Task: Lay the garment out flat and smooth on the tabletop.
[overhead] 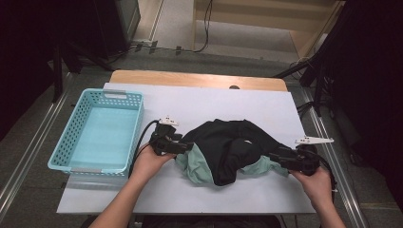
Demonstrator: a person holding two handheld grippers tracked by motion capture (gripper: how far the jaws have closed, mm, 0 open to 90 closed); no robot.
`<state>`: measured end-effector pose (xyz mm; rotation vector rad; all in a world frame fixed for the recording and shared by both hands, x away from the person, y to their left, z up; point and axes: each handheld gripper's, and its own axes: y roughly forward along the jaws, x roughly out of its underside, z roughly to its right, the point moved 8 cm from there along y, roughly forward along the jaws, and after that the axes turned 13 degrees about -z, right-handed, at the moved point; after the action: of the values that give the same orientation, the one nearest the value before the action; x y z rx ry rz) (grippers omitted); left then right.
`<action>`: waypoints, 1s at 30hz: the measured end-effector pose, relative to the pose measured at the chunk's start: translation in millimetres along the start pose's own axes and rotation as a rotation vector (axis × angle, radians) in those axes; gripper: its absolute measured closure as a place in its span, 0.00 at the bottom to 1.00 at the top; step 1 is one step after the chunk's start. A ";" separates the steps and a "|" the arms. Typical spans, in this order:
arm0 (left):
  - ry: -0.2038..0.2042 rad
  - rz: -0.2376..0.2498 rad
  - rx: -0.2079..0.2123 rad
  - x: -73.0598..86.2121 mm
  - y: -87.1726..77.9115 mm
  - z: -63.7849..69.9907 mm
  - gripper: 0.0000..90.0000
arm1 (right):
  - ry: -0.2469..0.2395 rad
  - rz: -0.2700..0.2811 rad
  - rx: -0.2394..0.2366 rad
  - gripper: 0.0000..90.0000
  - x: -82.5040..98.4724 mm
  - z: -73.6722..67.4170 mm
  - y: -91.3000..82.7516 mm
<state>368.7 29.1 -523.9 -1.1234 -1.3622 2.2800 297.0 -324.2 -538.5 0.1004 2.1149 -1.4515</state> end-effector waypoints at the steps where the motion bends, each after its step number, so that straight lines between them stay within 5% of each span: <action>1: -0.001 0.000 -0.004 -0.2 0.2 -1.2 0.41 | 0.002 0.000 -0.001 0.42 -0.4 0.5 0.6; 30: -0.016 -0.029 -0.094 -29.0 26.8 -32.7 0.43 | 0.011 0.022 0.015 0.41 -20.6 20.2 24.2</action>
<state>416.2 19.4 -540.8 -1.1080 -1.4956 2.2308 331.4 -326.9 -553.8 0.1366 2.1051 -1.4578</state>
